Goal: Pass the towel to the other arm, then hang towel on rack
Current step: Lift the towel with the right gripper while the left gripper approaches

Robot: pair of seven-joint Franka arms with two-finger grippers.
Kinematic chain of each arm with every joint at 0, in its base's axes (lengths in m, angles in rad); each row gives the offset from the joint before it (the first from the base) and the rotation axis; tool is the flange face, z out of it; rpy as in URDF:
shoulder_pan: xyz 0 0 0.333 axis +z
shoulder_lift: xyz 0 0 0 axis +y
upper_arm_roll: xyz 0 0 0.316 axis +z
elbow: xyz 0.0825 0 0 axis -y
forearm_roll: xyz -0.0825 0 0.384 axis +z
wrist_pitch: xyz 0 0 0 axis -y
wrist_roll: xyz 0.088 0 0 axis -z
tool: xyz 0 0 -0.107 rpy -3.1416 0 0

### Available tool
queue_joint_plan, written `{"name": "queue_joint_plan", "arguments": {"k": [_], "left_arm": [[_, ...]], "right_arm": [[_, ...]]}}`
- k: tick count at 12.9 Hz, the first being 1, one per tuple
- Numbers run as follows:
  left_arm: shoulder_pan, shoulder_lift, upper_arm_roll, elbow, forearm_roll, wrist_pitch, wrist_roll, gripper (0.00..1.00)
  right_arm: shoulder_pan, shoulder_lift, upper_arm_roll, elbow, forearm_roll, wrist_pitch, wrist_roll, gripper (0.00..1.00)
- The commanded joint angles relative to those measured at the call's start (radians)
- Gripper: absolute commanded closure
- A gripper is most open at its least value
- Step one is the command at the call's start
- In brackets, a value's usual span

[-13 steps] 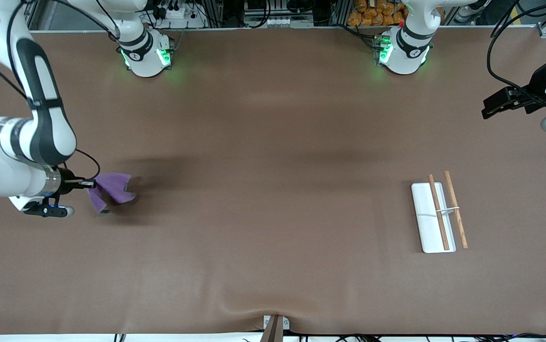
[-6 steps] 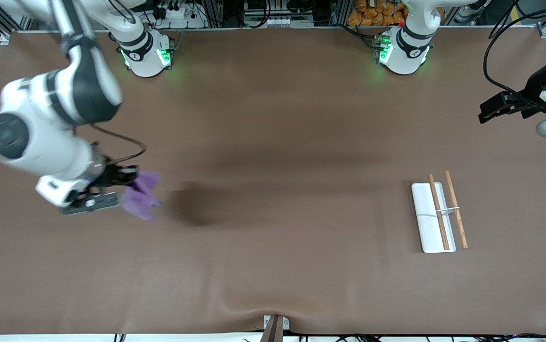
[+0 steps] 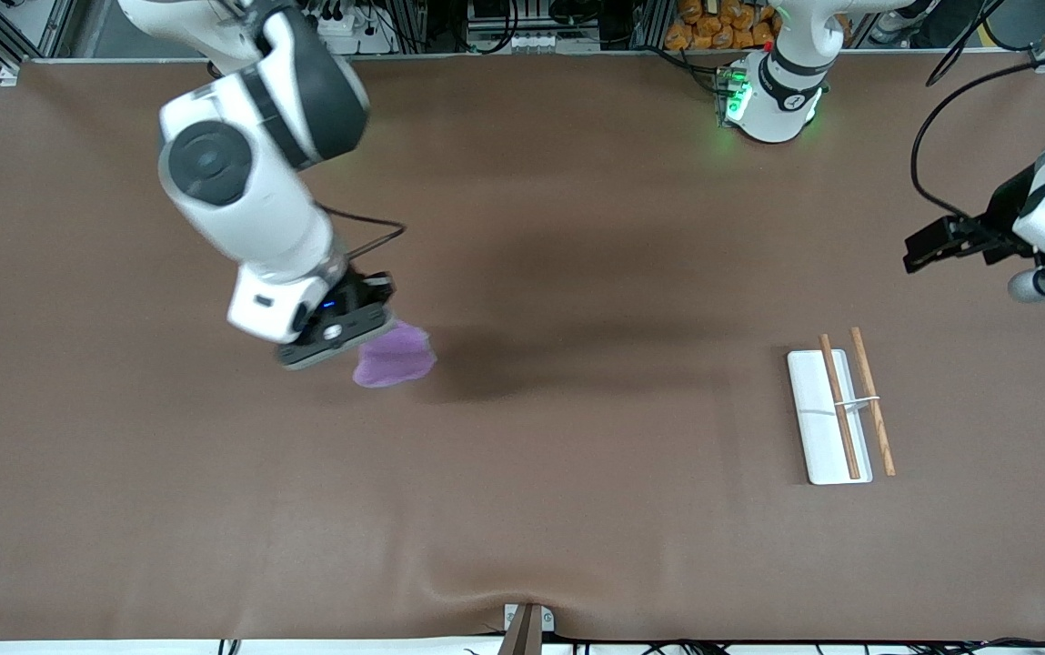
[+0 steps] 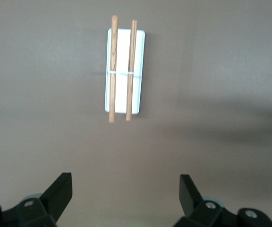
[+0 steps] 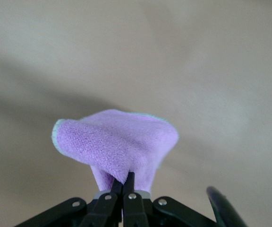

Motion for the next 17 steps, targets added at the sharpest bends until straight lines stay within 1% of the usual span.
{"name": "queue_joint_plan", "arguments": {"k": [1,3,6,7,9,10,12,15,17], "left_arm": [[-0.02,0.039,0.001,0.008,-0.028,0.064,-0.001,0.0],[-0.03,0.068,-0.001,0.008,-0.064,0.095,-0.049,0.0],[-0.095,0.109,0.001,0.007,-0.075,0.11,-0.203,0.0],[-0.115,0.129,0.001,0.007,-0.075,0.128,-0.249,0.0],[-0.144,0.171,-0.001,0.007,-0.081,0.154,-0.321,0.0],[-0.156,0.188,-0.001,0.007,-0.107,0.161,-0.356,0.0],[-0.162,0.228,-0.002,0.005,-0.172,0.171,-0.421,0.0],[-0.196,0.251,-0.004,0.005,-0.226,0.174,-0.531,0.0],[-0.208,0.264,-0.004,0.004,-0.301,0.21,-0.638,0.0]], "right_arm": [[0.092,0.039,-0.012,0.032,0.008,0.122,-0.006,1.0],[0.152,0.071,-0.014,0.032,0.008,0.232,-0.008,1.0],[0.227,0.111,-0.012,0.043,0.008,0.338,0.003,1.0],[0.243,0.126,-0.012,0.063,0.009,0.343,0.005,1.0],[0.27,0.155,-0.014,0.099,0.042,0.346,0.021,1.0],[0.273,0.169,-0.014,0.119,0.048,0.349,0.023,1.0],[0.287,0.174,-0.014,0.123,0.048,0.371,0.072,1.0],[0.292,0.174,-0.014,0.124,0.048,0.374,0.216,1.0],[0.301,0.174,-0.014,0.123,0.048,0.404,0.244,1.0]]}}
